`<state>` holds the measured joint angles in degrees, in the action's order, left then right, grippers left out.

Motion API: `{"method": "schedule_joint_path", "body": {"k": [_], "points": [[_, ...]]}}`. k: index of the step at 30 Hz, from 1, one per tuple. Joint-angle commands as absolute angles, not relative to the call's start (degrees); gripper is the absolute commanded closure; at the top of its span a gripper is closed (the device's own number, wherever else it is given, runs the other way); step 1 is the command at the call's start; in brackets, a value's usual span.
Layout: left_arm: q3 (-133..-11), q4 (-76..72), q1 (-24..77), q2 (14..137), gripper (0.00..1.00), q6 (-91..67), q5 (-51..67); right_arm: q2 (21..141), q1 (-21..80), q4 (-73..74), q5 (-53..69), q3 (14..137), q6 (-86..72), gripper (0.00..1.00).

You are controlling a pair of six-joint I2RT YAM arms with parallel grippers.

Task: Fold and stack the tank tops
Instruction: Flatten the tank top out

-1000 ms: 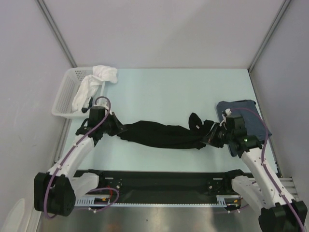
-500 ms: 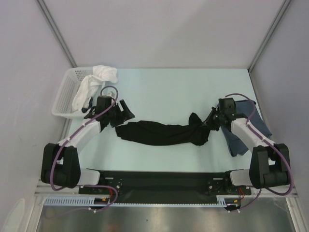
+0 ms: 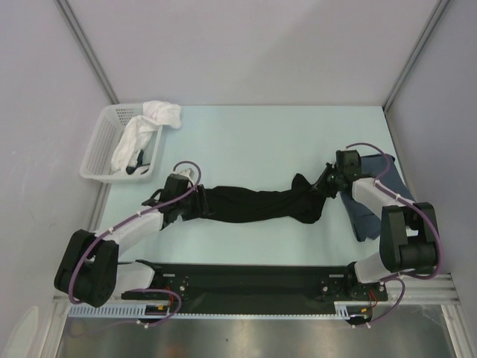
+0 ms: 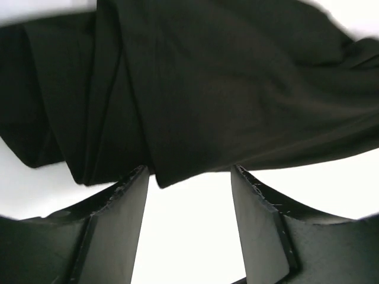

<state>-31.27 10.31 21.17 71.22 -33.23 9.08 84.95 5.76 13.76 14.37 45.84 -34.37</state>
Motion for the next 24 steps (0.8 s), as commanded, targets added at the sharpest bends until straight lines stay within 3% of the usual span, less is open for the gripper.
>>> {"method": "schedule_joint_path", "body": {"k": [1, 6, 8, 11, 14, 24], "points": [[-29.3, 4.3, 22.4, 69.3, 0.38, -34.4, 7.9, 83.2, 5.6, 9.8, 13.5, 45.0, -34.1, 1.0], [-28.1, 4.0, 22.9, 69.5, 0.4, -34.2, 7.5, 81.5, 5.6, 10.0, 12.4, 44.6, -33.8, 1.0], [-28.7, 3.7, 22.9, 70.5, 0.47, -33.9, 7.8, 81.3, 5.6, 10.0, 12.5, 44.6, -33.8, 1.0], [-29.7, 3.1, 23.0, 72.3, 0.68, -33.5, 9.0, 81.3, 5.5, 10.1, 12.6, 44.6, -33.8, 1.0], [-31.4, 5.4, 23.0, 73.5, 0.99, -32.9, 8.7, 81.1, 5.5, 10.5, 12.6, 45.0, -33.6, 1.0], [-39.5, 19.4, 21.4, 61.7, 1.0, -31.6, 5.8, 77.1, 5.4, 18.1, 11.7, 50.2, -30.9, 1.0]]}}
